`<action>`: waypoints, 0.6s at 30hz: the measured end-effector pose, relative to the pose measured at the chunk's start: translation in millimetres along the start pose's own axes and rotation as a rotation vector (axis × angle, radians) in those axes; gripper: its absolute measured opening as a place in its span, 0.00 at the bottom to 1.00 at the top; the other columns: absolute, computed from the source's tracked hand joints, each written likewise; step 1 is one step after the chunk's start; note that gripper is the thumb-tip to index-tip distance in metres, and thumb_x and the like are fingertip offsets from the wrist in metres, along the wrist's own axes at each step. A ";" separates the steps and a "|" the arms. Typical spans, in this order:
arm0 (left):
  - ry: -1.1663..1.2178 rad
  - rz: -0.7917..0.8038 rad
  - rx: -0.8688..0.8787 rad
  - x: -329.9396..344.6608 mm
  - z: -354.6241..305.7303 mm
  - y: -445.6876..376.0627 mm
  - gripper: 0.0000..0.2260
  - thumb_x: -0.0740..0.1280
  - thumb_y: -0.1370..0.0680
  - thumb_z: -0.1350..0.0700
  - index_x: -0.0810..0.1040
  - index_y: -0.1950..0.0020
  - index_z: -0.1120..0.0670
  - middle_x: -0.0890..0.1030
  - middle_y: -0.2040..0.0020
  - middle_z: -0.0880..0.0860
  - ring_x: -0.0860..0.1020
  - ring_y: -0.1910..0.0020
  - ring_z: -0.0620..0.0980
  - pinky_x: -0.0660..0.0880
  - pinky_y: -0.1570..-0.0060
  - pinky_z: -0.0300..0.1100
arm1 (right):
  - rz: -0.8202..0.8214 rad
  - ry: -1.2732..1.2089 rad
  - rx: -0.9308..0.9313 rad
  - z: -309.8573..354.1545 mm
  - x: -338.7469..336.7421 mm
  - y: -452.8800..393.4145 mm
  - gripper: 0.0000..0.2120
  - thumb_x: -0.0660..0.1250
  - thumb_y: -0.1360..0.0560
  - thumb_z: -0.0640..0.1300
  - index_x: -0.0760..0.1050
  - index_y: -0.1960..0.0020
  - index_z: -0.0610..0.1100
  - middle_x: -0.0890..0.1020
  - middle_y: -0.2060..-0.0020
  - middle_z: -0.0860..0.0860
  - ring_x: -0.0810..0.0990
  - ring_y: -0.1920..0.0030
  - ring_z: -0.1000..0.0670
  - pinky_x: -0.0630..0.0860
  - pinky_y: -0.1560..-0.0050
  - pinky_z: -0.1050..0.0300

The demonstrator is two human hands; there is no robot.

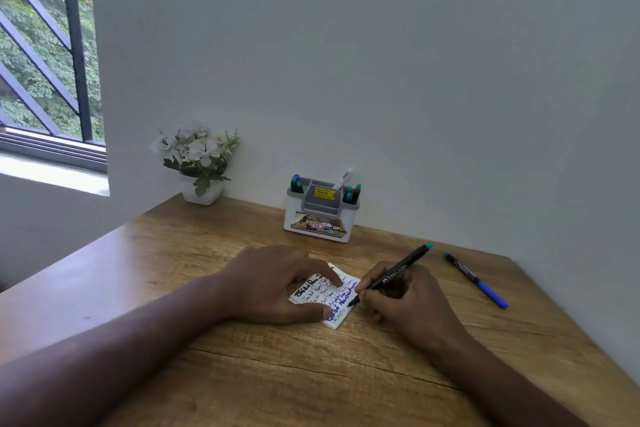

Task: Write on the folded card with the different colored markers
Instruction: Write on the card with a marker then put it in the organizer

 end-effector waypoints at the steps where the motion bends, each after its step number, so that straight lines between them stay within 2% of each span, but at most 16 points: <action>1: 0.001 0.001 -0.001 -0.3 0.0 0.1 0.27 0.58 0.23 0.24 0.64 0.25 0.26 0.69 0.48 0.34 0.71 0.46 0.39 0.66 0.55 0.43 | 0.004 -0.002 -0.003 -0.2 -0.2 -0.5 0.03 0.76 0.26 0.40 0.86 0.57 0.47 0.89 0.63 0.50 0.85 0.66 0.56 0.82 0.60 0.61; 4: -0.002 -0.007 -0.002 -1.4 -0.4 0.0 0.27 0.58 0.23 0.23 0.63 0.25 0.25 0.70 0.50 0.34 0.71 0.47 0.39 0.66 0.57 0.42 | 0.014 0.012 -0.001 -1.6 0.0 -0.4 0.02 0.77 0.26 0.42 0.86 0.56 0.48 0.88 0.63 0.51 0.85 0.65 0.55 0.83 0.59 0.60; 8: 0.008 -0.005 -0.004 -1.1 0.2 -0.2 0.27 0.57 0.24 0.22 0.63 0.25 0.25 0.72 0.50 0.35 0.72 0.47 0.39 0.67 0.57 0.42 | 0.025 0.093 -0.022 -2.5 2.0 -1.0 0.02 0.77 0.27 0.46 0.87 0.57 0.53 0.89 0.58 0.54 0.87 0.58 0.54 0.85 0.55 0.57; 12: 0.018 0.008 -0.010 -0.8 0.6 -0.6 0.28 0.58 0.24 0.23 0.63 0.25 0.26 0.72 0.49 0.35 0.72 0.47 0.39 0.66 0.56 0.42 | -0.016 0.106 -0.027 -2.0 -0.2 -1.0 0.03 0.77 0.26 0.46 0.87 0.57 0.53 0.89 0.60 0.55 0.86 0.61 0.56 0.84 0.57 0.60; 18: 0.022 0.022 -0.008 -0.5 0.2 -0.1 0.28 0.58 0.24 0.23 0.63 0.25 0.26 0.72 0.46 0.33 0.73 0.45 0.39 0.67 0.55 0.43 | 0.004 0.109 -0.028 -1.5 0.1 -0.9 0.02 0.77 0.27 0.46 0.86 0.58 0.52 0.88 0.59 0.54 0.86 0.59 0.54 0.85 0.56 0.57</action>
Point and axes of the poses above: each hand's wrist, its own y-axis away from the middle knuckle, its own x-axis out of the palm, z = x × y, the point moved 5 cm from there along -y, towards the middle knuckle
